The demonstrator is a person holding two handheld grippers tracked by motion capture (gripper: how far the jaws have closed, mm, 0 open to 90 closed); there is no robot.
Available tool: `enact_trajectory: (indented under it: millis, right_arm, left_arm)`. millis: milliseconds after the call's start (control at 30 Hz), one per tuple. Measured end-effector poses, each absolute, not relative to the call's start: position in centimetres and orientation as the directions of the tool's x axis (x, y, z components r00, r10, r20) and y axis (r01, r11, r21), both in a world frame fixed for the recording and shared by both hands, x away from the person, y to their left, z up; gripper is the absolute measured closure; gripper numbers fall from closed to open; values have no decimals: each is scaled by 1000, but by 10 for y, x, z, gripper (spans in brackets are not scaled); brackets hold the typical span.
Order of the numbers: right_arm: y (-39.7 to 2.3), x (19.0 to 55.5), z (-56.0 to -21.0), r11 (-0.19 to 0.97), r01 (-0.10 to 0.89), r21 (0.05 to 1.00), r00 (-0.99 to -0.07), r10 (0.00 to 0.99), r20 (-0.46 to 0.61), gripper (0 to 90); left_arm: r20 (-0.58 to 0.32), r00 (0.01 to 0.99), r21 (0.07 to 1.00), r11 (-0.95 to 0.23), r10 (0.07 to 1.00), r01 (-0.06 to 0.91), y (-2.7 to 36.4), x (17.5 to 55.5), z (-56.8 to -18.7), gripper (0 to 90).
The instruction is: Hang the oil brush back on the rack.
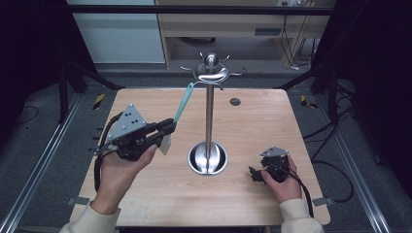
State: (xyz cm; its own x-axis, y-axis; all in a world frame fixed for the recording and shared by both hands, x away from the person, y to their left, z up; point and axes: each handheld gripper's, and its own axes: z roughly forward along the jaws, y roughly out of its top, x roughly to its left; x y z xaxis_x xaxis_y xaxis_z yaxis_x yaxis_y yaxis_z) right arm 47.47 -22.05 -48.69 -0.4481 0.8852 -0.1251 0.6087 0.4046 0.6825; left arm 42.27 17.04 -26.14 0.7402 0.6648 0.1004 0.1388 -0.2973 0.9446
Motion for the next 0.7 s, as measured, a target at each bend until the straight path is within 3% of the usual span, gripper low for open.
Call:
enact_trajectory:
  millis: [700]
  right_arm:
    - [-221, 475, -486, 402, 607, 685, -447, 886, -124, 80]
  left_arm:
    - [96, 749, 938, -312, 656, 153, 158, 436, -266, 820]
